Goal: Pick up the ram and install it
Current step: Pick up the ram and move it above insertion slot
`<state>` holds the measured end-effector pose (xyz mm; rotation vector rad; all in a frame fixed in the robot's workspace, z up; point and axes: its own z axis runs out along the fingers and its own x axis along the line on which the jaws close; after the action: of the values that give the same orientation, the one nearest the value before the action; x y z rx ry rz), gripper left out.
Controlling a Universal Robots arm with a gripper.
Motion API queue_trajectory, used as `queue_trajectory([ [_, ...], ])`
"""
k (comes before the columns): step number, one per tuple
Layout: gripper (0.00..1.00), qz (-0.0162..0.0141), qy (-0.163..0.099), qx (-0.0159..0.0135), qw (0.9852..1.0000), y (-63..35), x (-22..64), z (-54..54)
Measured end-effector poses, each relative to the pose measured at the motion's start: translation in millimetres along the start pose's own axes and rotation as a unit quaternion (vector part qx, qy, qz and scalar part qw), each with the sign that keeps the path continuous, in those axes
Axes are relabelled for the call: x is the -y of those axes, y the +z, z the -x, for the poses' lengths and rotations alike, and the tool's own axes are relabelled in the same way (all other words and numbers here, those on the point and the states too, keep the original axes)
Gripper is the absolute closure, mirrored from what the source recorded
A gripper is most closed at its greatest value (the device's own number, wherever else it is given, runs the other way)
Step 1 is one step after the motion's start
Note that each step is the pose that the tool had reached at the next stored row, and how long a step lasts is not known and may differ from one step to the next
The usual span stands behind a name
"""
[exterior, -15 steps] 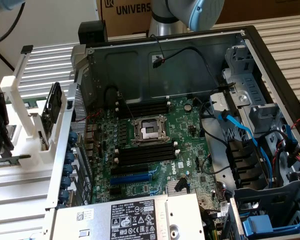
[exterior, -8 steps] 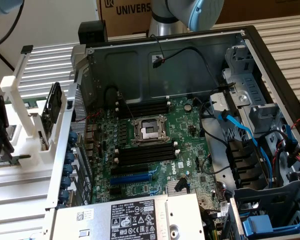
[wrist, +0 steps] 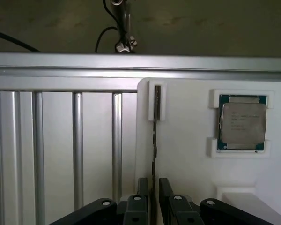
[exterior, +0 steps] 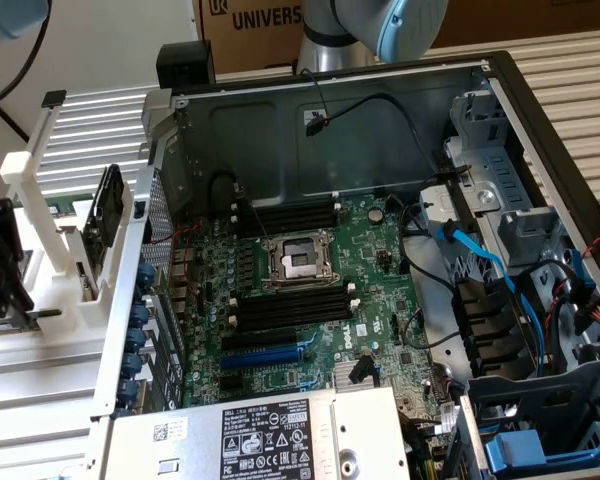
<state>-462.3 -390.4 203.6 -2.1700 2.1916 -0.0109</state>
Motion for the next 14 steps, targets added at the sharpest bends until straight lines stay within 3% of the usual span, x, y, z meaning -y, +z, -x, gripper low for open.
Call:
queue_trajectory([
  [6,0.76,-0.0010,0.002,0.0017,1.0000,5.3,-0.2,-0.1],
  [14,0.76,-0.0011,0.002,0.0018,1.0000,5.4,-0.2,-0.1],
])
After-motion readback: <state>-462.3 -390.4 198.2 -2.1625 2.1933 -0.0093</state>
